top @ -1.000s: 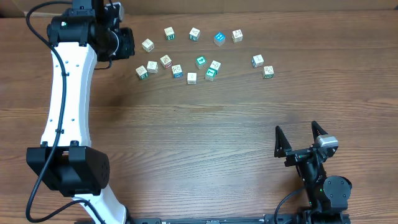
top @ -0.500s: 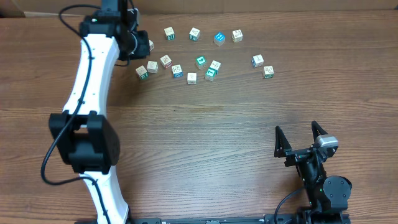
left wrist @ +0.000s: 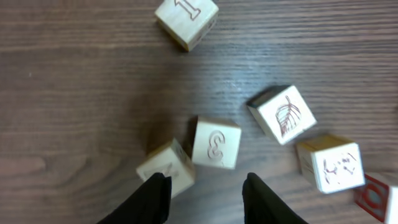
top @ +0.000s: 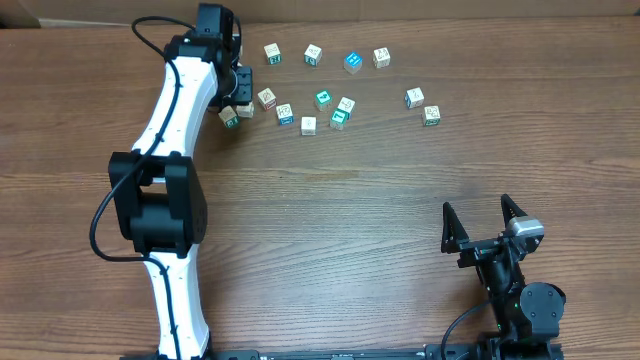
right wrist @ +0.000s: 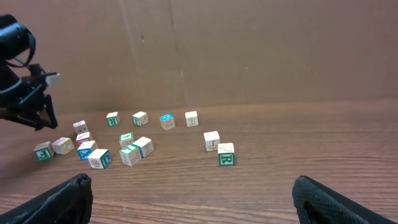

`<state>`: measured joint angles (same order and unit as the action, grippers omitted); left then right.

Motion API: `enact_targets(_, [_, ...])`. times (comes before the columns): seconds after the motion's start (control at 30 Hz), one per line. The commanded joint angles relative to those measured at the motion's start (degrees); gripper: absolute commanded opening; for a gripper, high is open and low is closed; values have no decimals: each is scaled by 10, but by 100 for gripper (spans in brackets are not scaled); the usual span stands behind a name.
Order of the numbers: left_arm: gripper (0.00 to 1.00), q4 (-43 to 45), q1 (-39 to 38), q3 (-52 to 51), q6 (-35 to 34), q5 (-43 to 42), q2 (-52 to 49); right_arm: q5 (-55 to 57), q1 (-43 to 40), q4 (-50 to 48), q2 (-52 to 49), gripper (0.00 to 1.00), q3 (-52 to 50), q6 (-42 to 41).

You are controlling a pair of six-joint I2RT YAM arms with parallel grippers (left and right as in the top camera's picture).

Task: Form a horizontal line
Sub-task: 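Lower the left gripper onto the block with the brown '3' and grasp it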

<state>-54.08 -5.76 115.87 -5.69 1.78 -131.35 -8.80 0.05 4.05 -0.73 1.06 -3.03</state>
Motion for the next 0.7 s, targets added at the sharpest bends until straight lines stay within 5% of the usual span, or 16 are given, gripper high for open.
enact_targets(0.0, [37, 14, -1, 9, 36, 11, -23, -3, 3, -3, 6, 100, -6, -3])
enact_targets(0.67, [52, 46, -5, 9, 77, -23, -61, -3, 3, -3, 6, 100, -6, -3])
